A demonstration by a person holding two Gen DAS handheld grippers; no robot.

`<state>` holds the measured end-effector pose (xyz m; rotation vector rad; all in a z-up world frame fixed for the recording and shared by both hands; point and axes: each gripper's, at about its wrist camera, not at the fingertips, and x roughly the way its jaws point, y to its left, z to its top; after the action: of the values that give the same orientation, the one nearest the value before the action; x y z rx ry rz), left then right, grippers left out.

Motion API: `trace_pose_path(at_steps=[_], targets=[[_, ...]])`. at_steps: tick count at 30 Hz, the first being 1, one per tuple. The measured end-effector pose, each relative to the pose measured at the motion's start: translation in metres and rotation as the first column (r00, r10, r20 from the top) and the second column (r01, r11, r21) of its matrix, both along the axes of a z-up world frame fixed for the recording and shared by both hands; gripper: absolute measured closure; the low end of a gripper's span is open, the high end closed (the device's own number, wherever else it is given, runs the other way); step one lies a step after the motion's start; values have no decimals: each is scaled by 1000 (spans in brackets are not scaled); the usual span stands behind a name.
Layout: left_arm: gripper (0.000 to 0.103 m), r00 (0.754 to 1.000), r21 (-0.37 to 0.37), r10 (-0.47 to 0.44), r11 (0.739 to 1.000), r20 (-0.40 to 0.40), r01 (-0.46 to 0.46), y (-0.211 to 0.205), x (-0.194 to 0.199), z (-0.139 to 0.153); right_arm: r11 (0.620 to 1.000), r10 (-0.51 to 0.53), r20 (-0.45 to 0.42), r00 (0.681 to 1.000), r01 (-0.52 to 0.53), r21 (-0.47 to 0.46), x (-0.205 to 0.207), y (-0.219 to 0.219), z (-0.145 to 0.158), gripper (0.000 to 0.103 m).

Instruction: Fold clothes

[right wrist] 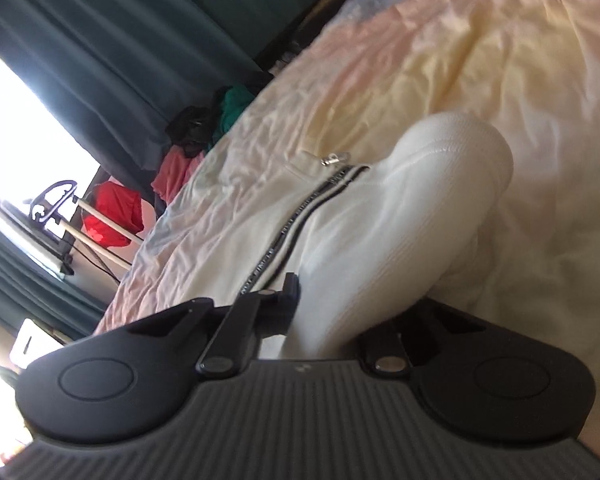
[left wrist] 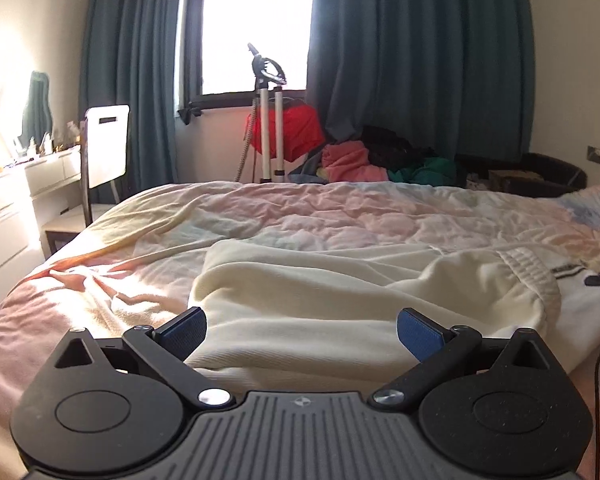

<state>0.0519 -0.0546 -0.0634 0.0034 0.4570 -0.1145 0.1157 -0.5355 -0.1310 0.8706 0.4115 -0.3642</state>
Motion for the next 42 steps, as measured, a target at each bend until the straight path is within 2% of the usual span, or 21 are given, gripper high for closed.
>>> trace_pose_path(at_steps=[7,10,12,15,17,18,21,23,25,27,29,32,33,34,35,37,39,42], targets=[[1,995,-74,97,992,-37,-100,47,-1,9,979,31,-43,999,-39,-198,-1,19,23,90],[1,994,-106,111,988,-24,-113,63,-1,15,970,14,-44,999,-24,-241,-2,28,32,90],[1,991,-115,119,985,-61,-125,73,6,19,961,0,-50,999,-14,-276,-1,36,39,90],[1,986,-181,139,971,-93,-155,95,10,22,932,-15,-41,999,0,-362,2,58,58,90],[1,982,-200,156,964,-111,-175,106,12,24,909,-10,13,1000,14,-417,2,82,81,90],[1,981,-197,161,964,-106,-179,108,13,26,885,13,40,999,8,-465,2,102,96,90],[1,984,-178,163,968,-76,-174,113,11,33,777,139,97,986,-48,-628,1,175,132,90],[1,986,-179,165,969,-36,-169,117,8,41,676,267,117,957,-99,-731,-5,233,146,90],[1,982,-197,186,963,-6,-184,124,7,49,557,390,100,915,-148,-817,-10,290,145,90],[1,977,-240,211,949,10,-202,138,6,56,413,499,24,866,-214,-885,-13,345,126,90],[1,972,-275,233,935,6,-223,151,6,58,260,572,-86,815,-280,-924,-14,387,91,90],[1,982,-342,182,921,-40,-185,158,11,50,56,627,-262,734,-377,-924,-16,419,36,90],[1,985,-365,163,915,-54,-171,160,12,47,2,637,-309,707,-402,-916,-17,425,21,90],[1,987,-388,143,908,-68,-158,162,14,44,-27,646,-332,687,-415,-910,-19,424,12,90],[1,989,-411,123,900,-82,-146,164,16,42,-34,653,-335,679,-417,-908,-20,421,9,90],[1,991,-457,81,881,-108,-122,168,20,36,-7,664,-325,673,-429,-903,-20,411,16,90],[1,994,-482,9,874,-111,-62,161,24,29,14,673,-338,658,-468,-884,-21,402,27,88],[4,992,-485,-72,875,-105,12,145,27,24,-16,679,-405,612,-540,-842,-25,389,43,81]])
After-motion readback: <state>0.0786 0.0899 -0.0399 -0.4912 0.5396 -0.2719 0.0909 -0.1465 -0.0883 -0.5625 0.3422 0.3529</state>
